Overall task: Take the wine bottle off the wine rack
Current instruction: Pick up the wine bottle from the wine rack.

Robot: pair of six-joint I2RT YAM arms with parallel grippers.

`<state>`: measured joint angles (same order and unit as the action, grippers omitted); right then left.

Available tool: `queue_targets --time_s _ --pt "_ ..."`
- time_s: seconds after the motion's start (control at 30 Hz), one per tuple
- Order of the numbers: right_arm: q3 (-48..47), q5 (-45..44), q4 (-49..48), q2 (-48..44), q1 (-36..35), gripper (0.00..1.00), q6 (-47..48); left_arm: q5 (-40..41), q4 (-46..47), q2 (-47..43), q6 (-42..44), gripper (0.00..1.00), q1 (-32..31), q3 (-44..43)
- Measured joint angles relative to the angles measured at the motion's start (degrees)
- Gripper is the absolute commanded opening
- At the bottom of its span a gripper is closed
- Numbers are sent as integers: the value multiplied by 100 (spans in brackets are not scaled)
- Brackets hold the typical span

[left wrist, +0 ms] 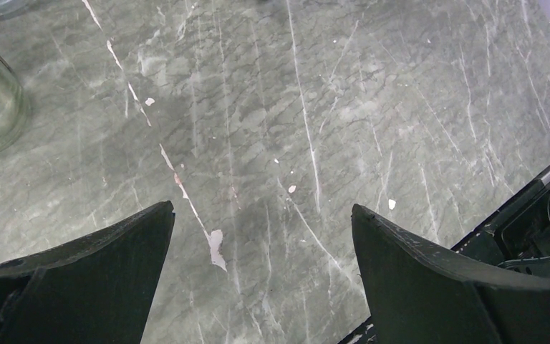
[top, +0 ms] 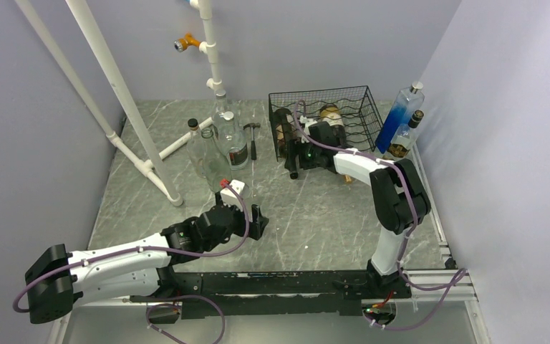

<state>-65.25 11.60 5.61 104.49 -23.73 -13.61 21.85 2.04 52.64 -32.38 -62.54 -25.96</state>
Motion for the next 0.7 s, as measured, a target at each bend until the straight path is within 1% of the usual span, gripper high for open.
queue_targets --time_s 0.33,0.37,0.57,0.6,0.63,0.7 --pt "-37 -251 -535 326 -125 68 -319 57 -22 0 2 99 0 7" --pt "-37 -282 -575 345 -136 64 -337 57 -22 0 0 99 0 9" --pt "-37 -592 -824 437 -232 56 -455 61 -24 0 0 99 0 46" --pt "-35 -625 -859 439 -236 50 -472 59 -28 0 0 99 0 48" --pt "-35 -651 -887 442 -245 39 -483 59 -26 0 0 99 0 48" --pt "-33 -697 -920 442 -258 22 -551 59 -24 0 -2 99 0 48"
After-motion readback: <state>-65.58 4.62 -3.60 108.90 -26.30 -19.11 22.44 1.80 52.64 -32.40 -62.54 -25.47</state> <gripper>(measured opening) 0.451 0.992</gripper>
